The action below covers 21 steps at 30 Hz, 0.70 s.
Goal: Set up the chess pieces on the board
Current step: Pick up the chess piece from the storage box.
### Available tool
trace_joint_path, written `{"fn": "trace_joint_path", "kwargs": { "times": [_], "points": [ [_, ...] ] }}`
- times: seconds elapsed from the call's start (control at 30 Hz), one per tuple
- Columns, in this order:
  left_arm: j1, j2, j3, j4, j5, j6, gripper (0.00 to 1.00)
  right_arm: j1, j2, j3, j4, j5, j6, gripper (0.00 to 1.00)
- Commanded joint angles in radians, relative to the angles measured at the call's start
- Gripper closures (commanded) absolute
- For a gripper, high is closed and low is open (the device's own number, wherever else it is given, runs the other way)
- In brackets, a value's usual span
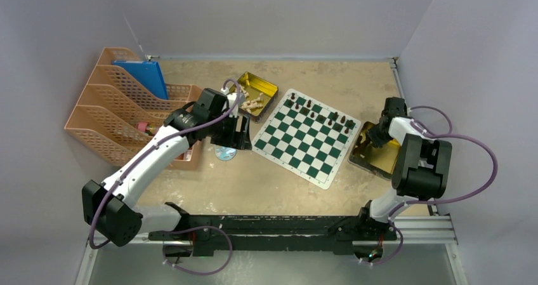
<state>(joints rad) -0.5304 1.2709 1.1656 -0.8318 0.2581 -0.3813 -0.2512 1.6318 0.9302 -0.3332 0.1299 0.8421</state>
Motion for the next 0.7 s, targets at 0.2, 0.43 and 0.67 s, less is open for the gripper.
{"fn": "trace_joint_path", "kwargs": {
  "times": [0.2, 0.43, 0.67],
  "points": [
    [0.003, -0.050, 0.054, 0.010, 0.031, -0.017, 0.31, -0.005, -0.029, 0.033, -0.036, 0.054, -0.021, 0.82],
    [0.004, -0.073, 0.103, 0.024, 0.074, -0.059, 0.35, -0.004, -0.120, 0.119, -0.121, 0.112, -0.056, 0.88],
    [0.004, -0.084, 0.155, 0.028, 0.133, -0.100, 0.38, -0.005, -0.201, 0.207, -0.211, 0.156, -0.089, 0.90]
  ]
}}
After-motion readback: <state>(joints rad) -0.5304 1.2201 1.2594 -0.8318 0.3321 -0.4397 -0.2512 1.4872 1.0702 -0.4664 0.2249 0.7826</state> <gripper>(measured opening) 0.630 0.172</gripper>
